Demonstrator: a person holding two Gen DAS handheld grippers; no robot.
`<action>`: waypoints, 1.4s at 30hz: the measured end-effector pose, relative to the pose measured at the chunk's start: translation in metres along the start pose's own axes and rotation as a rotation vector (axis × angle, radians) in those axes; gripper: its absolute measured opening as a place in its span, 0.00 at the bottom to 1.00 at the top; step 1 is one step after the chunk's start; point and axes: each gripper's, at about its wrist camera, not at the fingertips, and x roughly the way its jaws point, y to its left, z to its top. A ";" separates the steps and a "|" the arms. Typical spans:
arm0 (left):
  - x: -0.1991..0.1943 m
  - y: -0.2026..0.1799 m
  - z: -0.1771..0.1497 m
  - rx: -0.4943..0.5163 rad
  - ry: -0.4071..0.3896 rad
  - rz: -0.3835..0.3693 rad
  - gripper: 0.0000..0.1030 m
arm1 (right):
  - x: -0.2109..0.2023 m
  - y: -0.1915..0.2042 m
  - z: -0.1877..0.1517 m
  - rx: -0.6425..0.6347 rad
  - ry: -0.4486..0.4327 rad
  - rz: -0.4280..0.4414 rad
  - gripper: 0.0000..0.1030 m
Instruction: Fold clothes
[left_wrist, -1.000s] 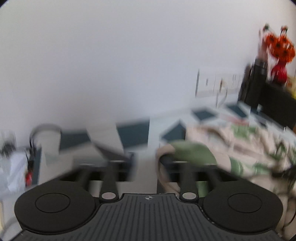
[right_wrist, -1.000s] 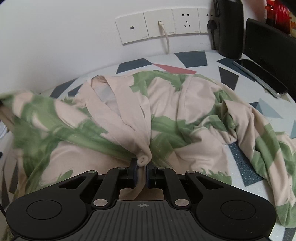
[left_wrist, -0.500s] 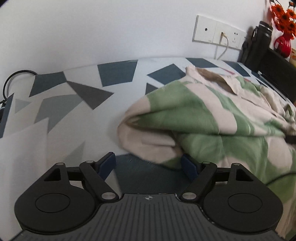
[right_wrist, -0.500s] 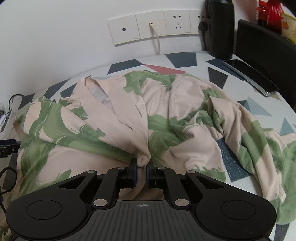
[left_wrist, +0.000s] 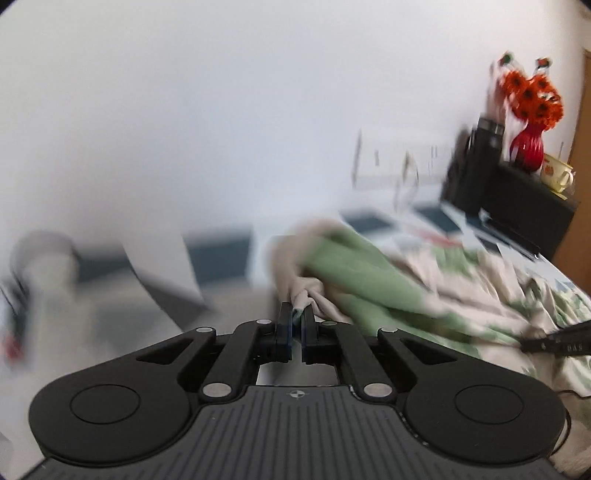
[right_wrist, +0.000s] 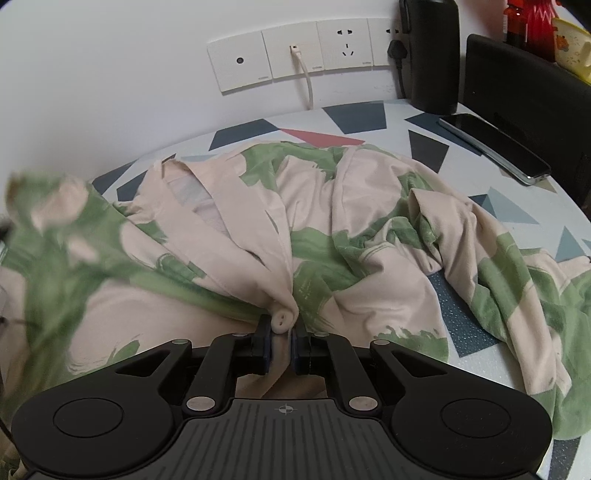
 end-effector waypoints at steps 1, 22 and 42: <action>-0.011 0.005 0.011 0.030 -0.036 0.043 0.04 | 0.000 0.000 0.000 0.001 0.000 -0.002 0.07; 0.037 0.007 -0.095 0.070 0.380 0.157 0.91 | 0.004 0.002 0.003 -0.016 0.003 -0.003 0.08; 0.063 0.014 -0.103 -0.154 0.338 0.165 1.00 | 0.004 0.005 0.000 -0.027 -0.010 -0.016 0.11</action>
